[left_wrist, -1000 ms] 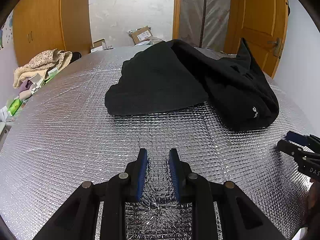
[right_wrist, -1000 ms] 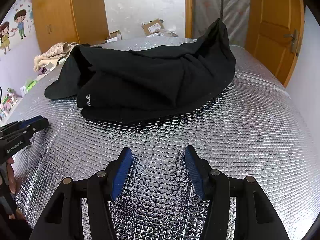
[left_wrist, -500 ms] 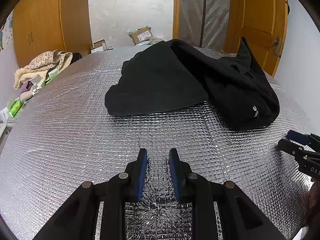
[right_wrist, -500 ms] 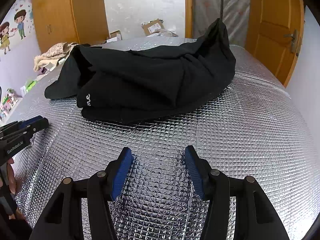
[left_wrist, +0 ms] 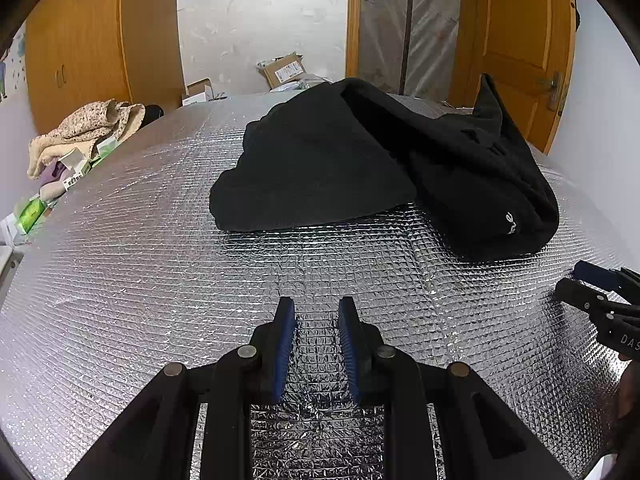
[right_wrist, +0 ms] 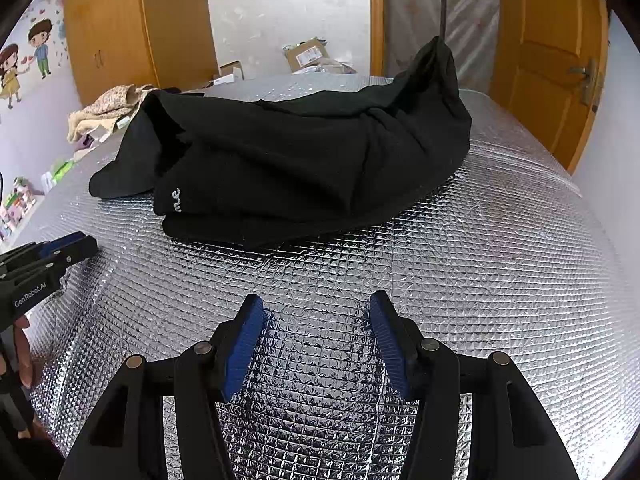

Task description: Fold clothes

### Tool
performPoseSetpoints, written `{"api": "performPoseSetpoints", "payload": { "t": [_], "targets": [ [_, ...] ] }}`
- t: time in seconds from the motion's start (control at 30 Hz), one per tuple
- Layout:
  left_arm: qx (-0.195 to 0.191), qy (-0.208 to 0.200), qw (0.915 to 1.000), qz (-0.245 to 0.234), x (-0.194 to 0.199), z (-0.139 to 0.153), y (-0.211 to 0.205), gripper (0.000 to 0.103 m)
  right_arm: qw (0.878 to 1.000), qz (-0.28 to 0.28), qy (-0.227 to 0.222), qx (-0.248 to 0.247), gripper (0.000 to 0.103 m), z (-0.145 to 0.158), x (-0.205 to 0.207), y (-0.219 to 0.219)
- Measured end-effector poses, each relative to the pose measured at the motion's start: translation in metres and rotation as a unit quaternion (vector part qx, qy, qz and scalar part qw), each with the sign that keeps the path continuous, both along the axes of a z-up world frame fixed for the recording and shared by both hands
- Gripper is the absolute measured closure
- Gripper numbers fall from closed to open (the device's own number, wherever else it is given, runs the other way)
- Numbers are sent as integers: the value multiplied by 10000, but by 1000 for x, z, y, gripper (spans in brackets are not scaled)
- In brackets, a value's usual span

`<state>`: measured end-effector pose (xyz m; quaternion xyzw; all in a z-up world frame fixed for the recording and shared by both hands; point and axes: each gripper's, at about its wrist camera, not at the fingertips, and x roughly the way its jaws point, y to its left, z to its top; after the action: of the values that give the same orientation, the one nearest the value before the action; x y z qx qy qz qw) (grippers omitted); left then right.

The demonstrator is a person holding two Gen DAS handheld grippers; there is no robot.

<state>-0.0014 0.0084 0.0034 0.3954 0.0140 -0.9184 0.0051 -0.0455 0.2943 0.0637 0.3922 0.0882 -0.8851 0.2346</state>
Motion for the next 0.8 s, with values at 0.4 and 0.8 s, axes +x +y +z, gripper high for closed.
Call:
{"api": "performPoseSetpoints", "payload": {
  "t": [0.4,0.8],
  "targets": [
    [283,30,9996,-8,1,-3,-5,80,9909,1005,829,335,45,33,19,-60],
    [444,47,9990,-16,1,-4,-12,80,9862,1550,462,351,87,23,-9,-87]
  ]
}}
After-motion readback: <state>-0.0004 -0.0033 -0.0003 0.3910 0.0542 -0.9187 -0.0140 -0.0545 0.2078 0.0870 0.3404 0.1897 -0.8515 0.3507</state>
